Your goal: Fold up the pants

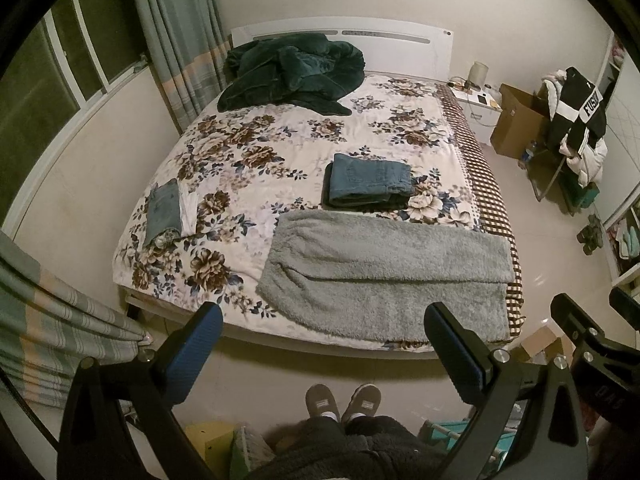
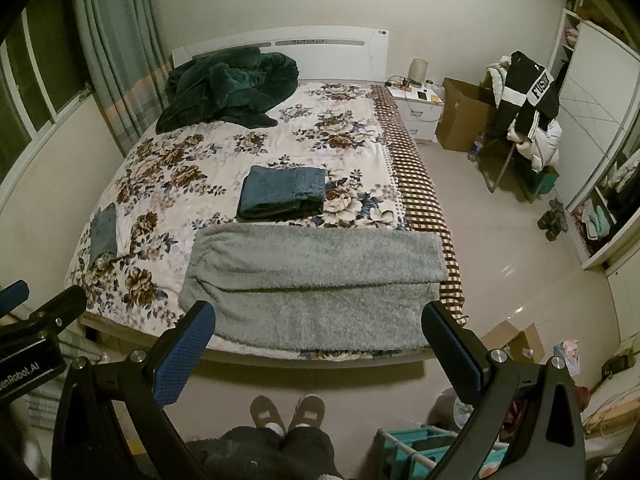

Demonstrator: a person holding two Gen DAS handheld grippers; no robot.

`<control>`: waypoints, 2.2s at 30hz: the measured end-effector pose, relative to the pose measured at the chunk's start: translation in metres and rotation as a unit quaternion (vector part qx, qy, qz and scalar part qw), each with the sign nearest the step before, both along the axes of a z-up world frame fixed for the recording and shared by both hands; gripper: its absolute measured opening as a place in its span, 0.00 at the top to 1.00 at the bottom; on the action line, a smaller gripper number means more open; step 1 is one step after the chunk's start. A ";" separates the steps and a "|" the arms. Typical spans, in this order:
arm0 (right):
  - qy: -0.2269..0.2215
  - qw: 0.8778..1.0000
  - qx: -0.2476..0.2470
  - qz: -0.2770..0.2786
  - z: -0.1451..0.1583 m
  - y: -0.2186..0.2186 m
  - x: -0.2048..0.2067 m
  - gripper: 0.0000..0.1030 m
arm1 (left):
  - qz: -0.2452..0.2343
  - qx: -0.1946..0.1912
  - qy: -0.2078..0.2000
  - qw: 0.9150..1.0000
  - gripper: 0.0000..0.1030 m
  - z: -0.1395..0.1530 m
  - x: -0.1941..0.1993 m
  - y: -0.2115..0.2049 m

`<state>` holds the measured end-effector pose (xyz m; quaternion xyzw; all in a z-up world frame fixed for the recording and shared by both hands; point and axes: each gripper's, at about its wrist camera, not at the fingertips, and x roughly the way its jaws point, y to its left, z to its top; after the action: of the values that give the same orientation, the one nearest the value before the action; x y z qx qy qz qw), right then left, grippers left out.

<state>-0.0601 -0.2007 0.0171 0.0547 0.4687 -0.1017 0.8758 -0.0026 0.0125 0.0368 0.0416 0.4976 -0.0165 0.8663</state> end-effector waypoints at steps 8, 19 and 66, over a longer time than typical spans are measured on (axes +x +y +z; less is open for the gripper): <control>0.004 1.000 0.004 0.004 -0.009 0.001 -0.002 0.00 | 0.001 0.001 0.000 1.000 0.00 0.005 0.004 0.003; 0.029 0.999 0.022 -0.026 -0.080 -0.046 0.059 0.00 | 0.040 0.027 -0.001 0.999 0.00 -0.072 0.074 -0.004; 0.264 0.803 0.227 -0.484 -0.741 -0.385 0.481 0.24 | 0.408 -0.088 0.302 0.857 0.79 -0.587 0.496 0.100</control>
<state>0.4210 -0.5856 -0.7242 0.4426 0.6044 -0.4136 0.5174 0.4930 0.1126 -0.5499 -0.2483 0.7034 0.2834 0.6028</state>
